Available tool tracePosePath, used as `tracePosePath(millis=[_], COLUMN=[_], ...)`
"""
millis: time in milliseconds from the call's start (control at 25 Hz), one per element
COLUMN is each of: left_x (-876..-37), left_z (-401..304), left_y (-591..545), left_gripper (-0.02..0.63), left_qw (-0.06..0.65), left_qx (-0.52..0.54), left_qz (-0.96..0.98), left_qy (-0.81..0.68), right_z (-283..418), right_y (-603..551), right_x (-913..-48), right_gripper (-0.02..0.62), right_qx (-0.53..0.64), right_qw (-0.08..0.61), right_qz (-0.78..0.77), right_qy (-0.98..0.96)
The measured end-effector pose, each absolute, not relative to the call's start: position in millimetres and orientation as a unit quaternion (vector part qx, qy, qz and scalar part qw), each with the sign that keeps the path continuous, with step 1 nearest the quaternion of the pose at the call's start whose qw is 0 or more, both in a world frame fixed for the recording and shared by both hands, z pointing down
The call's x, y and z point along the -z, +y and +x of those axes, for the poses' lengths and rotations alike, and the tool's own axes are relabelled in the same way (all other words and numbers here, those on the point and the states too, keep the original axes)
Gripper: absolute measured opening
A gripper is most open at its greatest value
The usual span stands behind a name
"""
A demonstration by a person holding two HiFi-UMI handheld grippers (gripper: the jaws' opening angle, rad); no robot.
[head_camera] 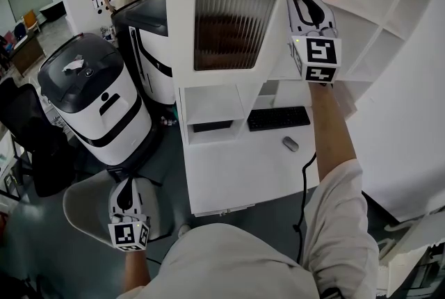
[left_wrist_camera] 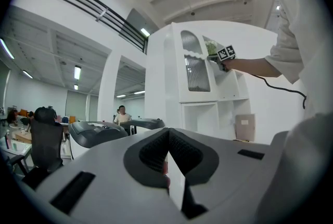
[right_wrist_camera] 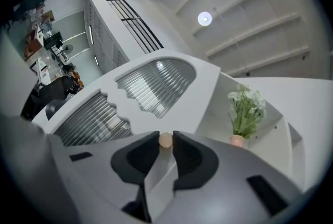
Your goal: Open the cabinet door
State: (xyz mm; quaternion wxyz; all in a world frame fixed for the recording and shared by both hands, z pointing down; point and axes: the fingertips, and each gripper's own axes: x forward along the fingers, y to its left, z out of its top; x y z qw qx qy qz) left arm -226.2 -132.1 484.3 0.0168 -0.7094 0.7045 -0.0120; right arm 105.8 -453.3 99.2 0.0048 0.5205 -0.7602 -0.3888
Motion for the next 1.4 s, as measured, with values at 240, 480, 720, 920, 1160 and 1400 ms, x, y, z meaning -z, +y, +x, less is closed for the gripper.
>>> tracePosePath(millis=[240, 480, 720, 920, 1160, 1400], left_x=[-481.6, -479.6, -479.7, -478.4, -478.2, -478.1], left_z=[-223.6, -223.2, -220.9, -220.1, -220.9, -217.4], left_y=[-135.7, -144.2, -153.5, -162.4, -173.5, -184.0], left_gripper=[-0.002, -0.002, -0.002, -0.002, -0.002, -0.002], left_qw=[0.016, 0.018, 0.018, 0.020, 0.021, 0.021], left_qx=[0.010, 0.005, 0.002, 0.000, -0.004, -0.008], left_qz=[-0.713, -0.723, -0.739, -0.753, -0.768, -0.782], left_qy=[0.701, 0.690, 0.673, 0.658, 0.641, 0.623], right_z=[105.5, 106.2, 106.5, 107.1, 105.9, 104.2], right_y=[-450.3, -436.7, -419.5, -405.8, -384.2, -363.0], right_x=[-100.0, -98.3, -97.5, -97.1, -98.8, -97.1], right_gripper=[0.081, 0.080, 0.080, 0.078, 0.078, 0.077], right_qx=[0.391, 0.397, 0.402, 0.403, 0.411, 0.420], right_qw=[0.014, 0.017, 0.024, 0.026, 0.033, 0.041], right_qz=[0.521, 0.525, 0.537, 0.551, 0.563, 0.576], right_qy=[-0.759, -0.752, -0.742, -0.730, -0.717, -0.700])
